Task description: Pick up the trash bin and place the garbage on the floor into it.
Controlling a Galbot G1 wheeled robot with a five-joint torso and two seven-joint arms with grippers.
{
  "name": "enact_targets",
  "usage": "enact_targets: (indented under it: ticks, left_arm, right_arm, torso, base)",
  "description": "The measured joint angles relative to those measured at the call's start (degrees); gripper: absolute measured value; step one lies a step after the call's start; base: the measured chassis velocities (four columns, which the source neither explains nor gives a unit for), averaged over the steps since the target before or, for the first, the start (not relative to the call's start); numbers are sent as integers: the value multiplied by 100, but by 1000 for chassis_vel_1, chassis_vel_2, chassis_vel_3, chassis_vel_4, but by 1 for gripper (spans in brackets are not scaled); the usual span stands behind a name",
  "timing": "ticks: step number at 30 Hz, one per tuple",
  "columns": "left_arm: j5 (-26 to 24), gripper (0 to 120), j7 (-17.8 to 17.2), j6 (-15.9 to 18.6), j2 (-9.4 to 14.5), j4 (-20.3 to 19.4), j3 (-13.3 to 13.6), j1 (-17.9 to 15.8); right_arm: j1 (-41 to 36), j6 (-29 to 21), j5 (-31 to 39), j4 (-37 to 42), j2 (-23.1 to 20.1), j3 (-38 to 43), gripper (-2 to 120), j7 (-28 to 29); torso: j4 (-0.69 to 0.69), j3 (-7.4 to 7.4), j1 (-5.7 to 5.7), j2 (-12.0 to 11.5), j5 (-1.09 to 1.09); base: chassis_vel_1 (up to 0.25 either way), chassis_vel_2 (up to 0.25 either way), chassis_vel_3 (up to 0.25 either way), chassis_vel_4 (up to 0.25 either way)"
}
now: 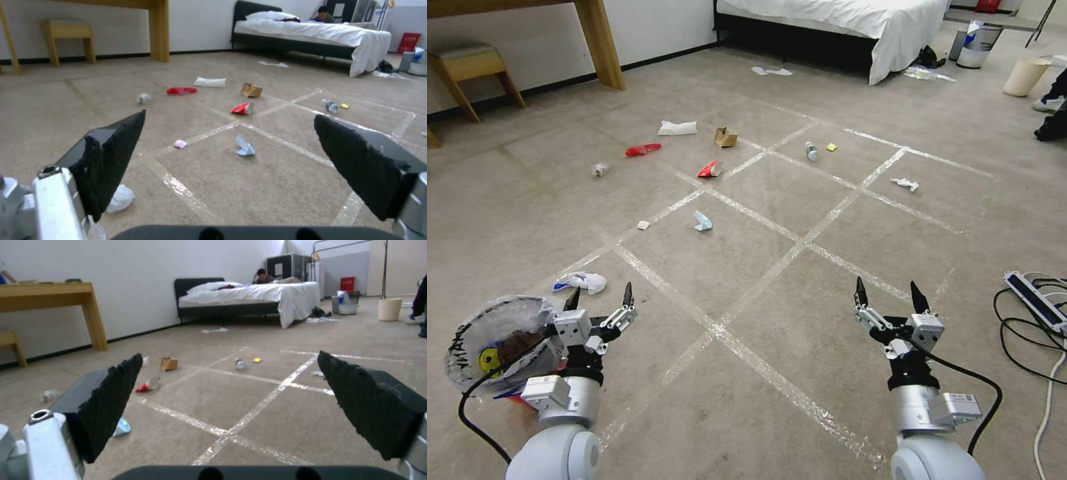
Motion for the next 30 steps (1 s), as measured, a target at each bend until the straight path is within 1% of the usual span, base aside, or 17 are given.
enact_targets:
  ticks: [11,17,19,23,30]
  left_arm:
    - [21,100,-2,-22,0,3,-8,16]
    - [33,100,-5,-12,0,84,11,-2]
    - [-32,100,-8,48,0,97,39,32]
    - [-132,100,-13,98,0,100,29,41]
    - [-310,100,-46,218,0,92,-89,25]
  right_arm:
    - [-22,64,-6,1,-8,9,100,12]
    - [7,222,8,-17,-17,55,100,82]
    - [41,314,64,-36,-59,132,100,93]
    - [51,347,114,-50,-105,182,100,90]
    - [145,308,184,-127,-97,177,100,90]
  torso:
    - [0,0,0,0,0]
    - [0,0,0,0,0]
    - [0,0,0,0,0]
    - [0,0,0,0,0]
    - [0,0,0,0,0]
  base:
    - [0,0,0,0]
    - [0,0,0,0]
    - [0,0,0,0]
    - [0,0,0,0]
    - [0,0,0,0]
